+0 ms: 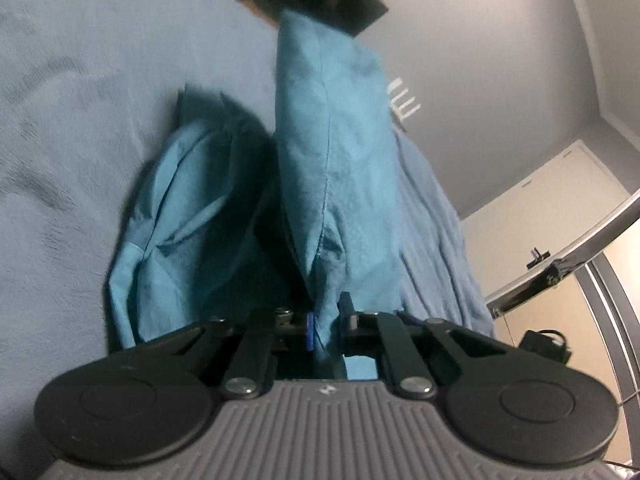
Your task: Fold large clothes
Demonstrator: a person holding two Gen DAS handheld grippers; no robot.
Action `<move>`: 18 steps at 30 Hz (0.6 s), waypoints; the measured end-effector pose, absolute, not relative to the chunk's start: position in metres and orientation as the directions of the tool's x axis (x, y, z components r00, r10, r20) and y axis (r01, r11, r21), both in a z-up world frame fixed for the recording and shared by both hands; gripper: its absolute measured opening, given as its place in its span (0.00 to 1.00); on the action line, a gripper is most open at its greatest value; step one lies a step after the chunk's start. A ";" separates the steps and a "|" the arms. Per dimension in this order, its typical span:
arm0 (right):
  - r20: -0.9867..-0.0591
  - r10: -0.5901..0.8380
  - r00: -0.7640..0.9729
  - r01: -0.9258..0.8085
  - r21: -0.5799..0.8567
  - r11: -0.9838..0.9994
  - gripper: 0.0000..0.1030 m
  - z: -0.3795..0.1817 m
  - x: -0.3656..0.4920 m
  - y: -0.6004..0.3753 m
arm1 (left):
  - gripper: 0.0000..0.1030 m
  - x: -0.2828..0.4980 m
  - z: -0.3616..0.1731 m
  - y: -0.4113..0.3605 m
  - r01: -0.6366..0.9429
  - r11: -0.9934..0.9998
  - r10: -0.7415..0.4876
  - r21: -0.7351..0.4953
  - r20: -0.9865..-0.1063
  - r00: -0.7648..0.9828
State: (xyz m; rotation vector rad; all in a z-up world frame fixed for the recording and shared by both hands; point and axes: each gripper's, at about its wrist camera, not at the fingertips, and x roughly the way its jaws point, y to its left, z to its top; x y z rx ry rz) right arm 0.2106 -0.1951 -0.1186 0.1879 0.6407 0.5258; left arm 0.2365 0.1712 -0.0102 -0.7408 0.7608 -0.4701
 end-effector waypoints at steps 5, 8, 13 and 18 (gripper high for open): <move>-0.544 0.473 0.693 -0.468 0.160 0.869 0.54 -0.116 0.210 -0.154 | 0.05 0.236 -0.020 0.176 0.005 0.772 -0.493 -0.635 -0.594 0.636; -0.509 0.441 0.740 -0.462 0.092 0.882 0.55 -0.109 0.202 -0.146 | 0.05 0.238 -0.025 0.174 -0.008 0.775 -0.493 -0.632 -0.612 0.618; -0.387 0.442 0.809 -0.468 0.030 0.883 0.49 -0.087 0.213 -0.149 | 0.05 0.240 -0.022 0.173 0.008 0.790 -0.490 -0.613 -0.624 0.608; -0.457 0.438 0.774 -0.502 -0.021 0.865 0.38 -0.096 0.262 -0.112 | 0.05 0.240 -0.023 0.172 0.003 0.788 -0.491 -0.616 -0.625 0.608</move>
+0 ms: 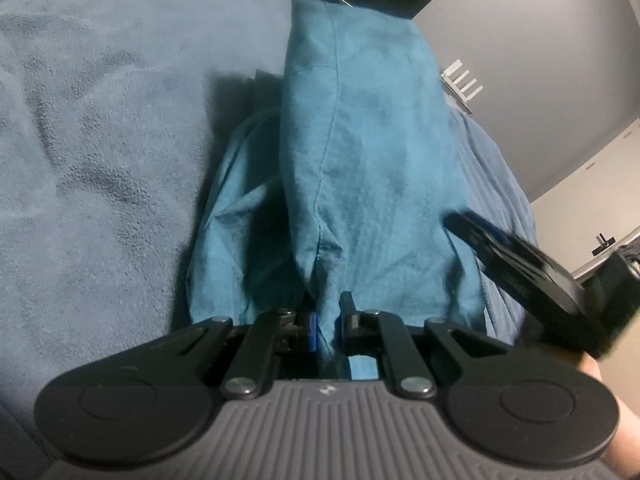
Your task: Fold large clothes
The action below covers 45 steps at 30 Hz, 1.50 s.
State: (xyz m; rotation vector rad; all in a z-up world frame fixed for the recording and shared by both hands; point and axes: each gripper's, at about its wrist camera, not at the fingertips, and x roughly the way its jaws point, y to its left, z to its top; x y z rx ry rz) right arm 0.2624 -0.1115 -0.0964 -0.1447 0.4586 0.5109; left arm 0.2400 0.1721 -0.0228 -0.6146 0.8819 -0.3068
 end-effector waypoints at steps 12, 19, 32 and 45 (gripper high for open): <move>-0.418 0.535 0.735 -0.632 -0.135 0.763 0.36 -0.090 0.325 -0.032 | 0.06 0.265 -0.026 0.151 0.014 0.817 -0.477 -0.577 -0.661 0.579; -0.483 0.495 0.722 -0.633 -0.173 0.754 0.37 -0.092 0.369 0.039 | 0.06 0.275 -0.029 0.146 0.010 0.830 -0.460 -0.558 -0.674 0.579; -0.395 0.559 0.729 -0.672 -0.258 0.694 0.39 -0.066 0.358 0.012 | 0.10 0.286 -0.034 0.152 0.015 0.805 -0.492 -0.593 -0.654 0.575; -0.466 0.371 0.803 -0.403 0.033 0.915 0.58 -0.069 0.457 -0.119 | 0.13 0.274 -0.036 0.151 -0.008 0.810 -0.474 -0.587 -0.662 0.580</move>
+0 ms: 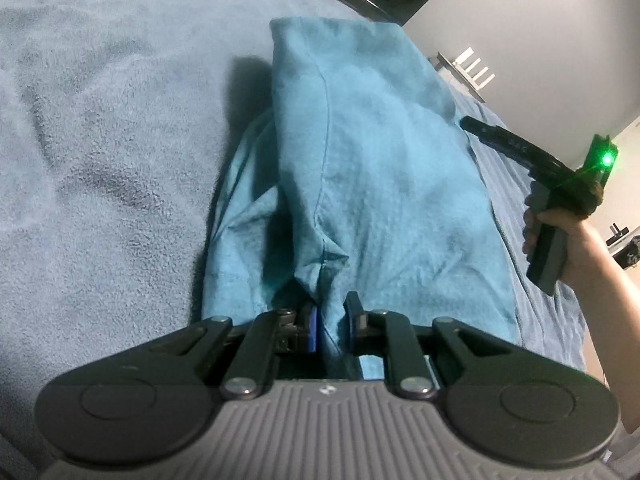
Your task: Fold large clothes
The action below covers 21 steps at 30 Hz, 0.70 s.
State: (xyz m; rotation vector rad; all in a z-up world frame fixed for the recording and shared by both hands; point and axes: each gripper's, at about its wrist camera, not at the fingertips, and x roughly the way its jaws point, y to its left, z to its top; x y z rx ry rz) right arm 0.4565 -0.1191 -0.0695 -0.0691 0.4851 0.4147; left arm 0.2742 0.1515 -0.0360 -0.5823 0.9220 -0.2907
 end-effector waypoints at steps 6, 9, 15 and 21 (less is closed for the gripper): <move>-0.493 0.673 0.552 -0.459 0.495 0.738 0.94 -0.092 0.482 -0.168 | 0.13 0.278 -0.043 0.152 -0.014 0.801 -0.485 -0.599 -0.661 0.573; -0.531 0.739 0.416 -0.464 0.574 0.674 0.97 -0.115 0.498 -0.167 | 0.13 0.280 -0.044 0.155 -0.017 0.795 -0.491 -0.606 -0.660 0.569; -0.441 0.866 0.236 -0.373 0.782 0.499 1.00 -0.157 0.549 -0.175 | 0.15 0.284 -0.048 0.160 -0.023 0.788 -0.499 -0.615 -0.660 0.561; -0.360 0.924 0.132 -0.363 0.849 0.383 1.00 -0.187 0.585 -0.164 | 0.15 0.288 -0.057 0.170 -0.029 0.757 -0.534 -0.653 -0.644 0.548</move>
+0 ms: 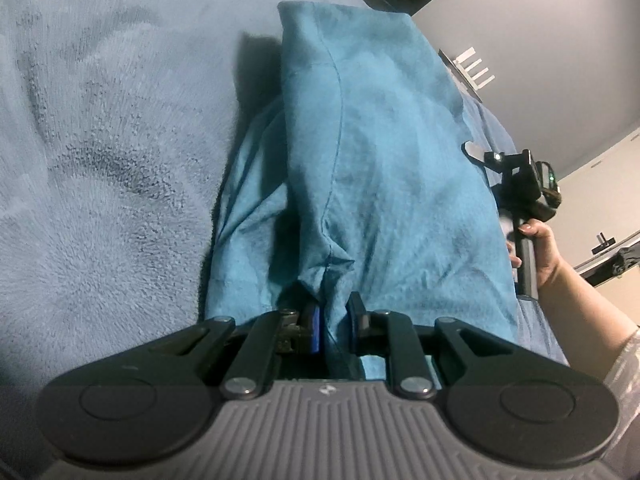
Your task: Fold large clothes
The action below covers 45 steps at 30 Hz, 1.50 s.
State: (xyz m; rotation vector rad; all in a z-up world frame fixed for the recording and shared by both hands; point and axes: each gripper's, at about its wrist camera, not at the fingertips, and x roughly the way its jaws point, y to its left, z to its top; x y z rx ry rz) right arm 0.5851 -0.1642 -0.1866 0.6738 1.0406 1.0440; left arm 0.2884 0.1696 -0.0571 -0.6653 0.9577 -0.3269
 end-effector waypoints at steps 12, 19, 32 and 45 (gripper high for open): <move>-0.284 0.952 0.111 -0.349 0.886 0.305 1.00 -0.206 0.597 -0.162 | 0.15 0.292 -0.060 0.174 -0.035 0.748 -0.545 -0.663 -0.644 0.536; -0.252 0.915 0.315 -0.363 0.859 0.362 0.76 -0.180 0.531 -0.177 | 0.18 0.290 -0.056 0.168 -0.035 0.753 -0.535 -0.657 -0.643 0.548; -0.199 0.708 0.678 -0.127 0.916 0.380 0.66 -0.177 0.445 -0.315 | 0.89 0.271 -0.014 0.139 0.007 0.819 -0.407 -0.574 -0.571 0.713; -0.376 0.735 0.565 -0.381 0.671 0.636 0.67 -0.054 0.574 -0.335 | 0.40 0.295 -0.055 0.020 0.145 0.831 -0.508 -0.536 -0.629 0.588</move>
